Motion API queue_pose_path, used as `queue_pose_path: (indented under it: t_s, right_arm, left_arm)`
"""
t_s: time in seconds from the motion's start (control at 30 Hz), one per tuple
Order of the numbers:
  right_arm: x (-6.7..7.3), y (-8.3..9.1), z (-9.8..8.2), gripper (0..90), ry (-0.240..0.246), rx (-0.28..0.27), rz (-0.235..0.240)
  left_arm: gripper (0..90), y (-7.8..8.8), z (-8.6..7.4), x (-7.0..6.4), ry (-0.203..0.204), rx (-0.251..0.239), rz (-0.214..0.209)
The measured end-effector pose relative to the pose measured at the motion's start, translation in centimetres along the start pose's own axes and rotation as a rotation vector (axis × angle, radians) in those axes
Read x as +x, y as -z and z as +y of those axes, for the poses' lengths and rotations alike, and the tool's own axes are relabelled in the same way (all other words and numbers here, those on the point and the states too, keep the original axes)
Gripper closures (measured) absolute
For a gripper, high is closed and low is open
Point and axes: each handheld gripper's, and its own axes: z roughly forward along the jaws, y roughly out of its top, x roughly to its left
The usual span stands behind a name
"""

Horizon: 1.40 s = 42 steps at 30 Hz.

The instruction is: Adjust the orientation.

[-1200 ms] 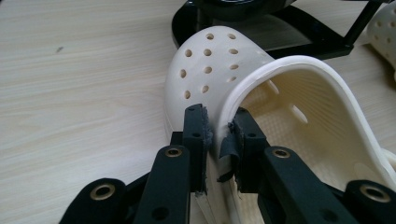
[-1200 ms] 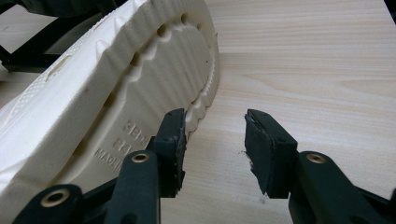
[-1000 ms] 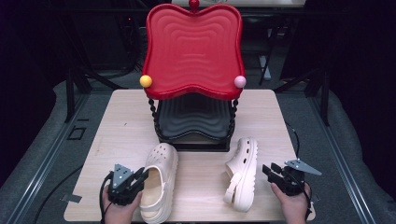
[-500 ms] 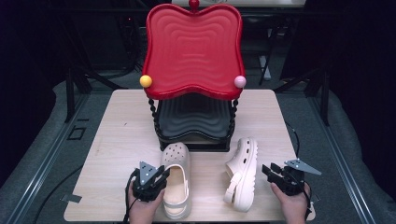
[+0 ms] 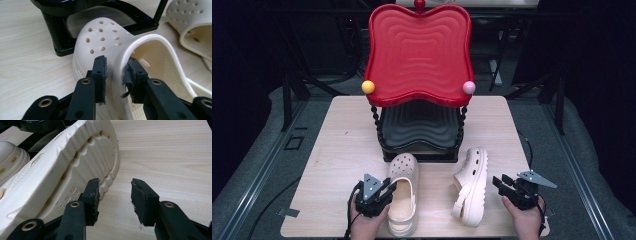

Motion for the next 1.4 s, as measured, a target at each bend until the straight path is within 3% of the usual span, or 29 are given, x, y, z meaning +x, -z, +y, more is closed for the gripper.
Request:
queue_pose_path:
  t_s: [0.1, 0.3, 0.37, 0.67, 0.83, 0.97, 1.1, 1.13, 1.3, 1.4]
  right_arm:
    - [0.1, 0.2, 0.0, 58.4, 0.001, -0.006, 0.001]
    - [0.4, 0.5, 0.2, 58.4, 0.005, -0.024, -0.001]
    - [0.6, 0.6, 0.3, 58.6, 0.016, -0.026, 0.0]
    - [0.9, 0.6, 0.3, 58.6, 0.028, -0.026, -0.002]
    - [1.2, 1.2, 0.5, 58.8, 0.028, -0.057, -0.002]
    - [2.2, 1.8, 0.8, 65.7, 0.066, -0.089, 0.005]
    - [3.6, 2.2, 1.1, 74.9, 0.114, -0.104, 0.026]
    - [4.3, 2.3, 1.3, 78.0, 0.135, -0.102, 0.042]
    - [5.7, 2.3, 1.4, 81.4, 0.184, -0.09, 0.079]
    - [6.2, 2.0, 1.4, 83.2, 0.205, -0.083, 0.085]
  left_arm:
    - [68.0, 0.2, 0.1, 0.4, 0.009, 0.009, -0.044]
    - [68.2, 0.6, 0.1, 0.4, -0.029, 0.015, -0.069]
    - [73.1, 0.7, 0.0, 0.3, -0.045, 0.022, -0.054]
    - [77.7, 1.2, -0.1, 0.4, -0.042, 0.023, -0.062]
    - [72.6, 1.5, -0.3, 0.7, -0.029, 0.014, -0.074]
    - [69.4, 2.2, -0.3, 1.0, -0.028, 0.005, -0.083]
    - [65.4, 3.2, -0.2, 1.9, 0.003, -0.015, -0.089]
    - [65.1, 3.7, -0.2, 2.7, 0.028, -0.013, -0.092]
    - [62.9, 4.8, -0.4, 4.2, 0.031, -0.011, -0.077]
    - [61.8, 6.0, -1.1, 6.0, 0.04, -0.019, -0.045]
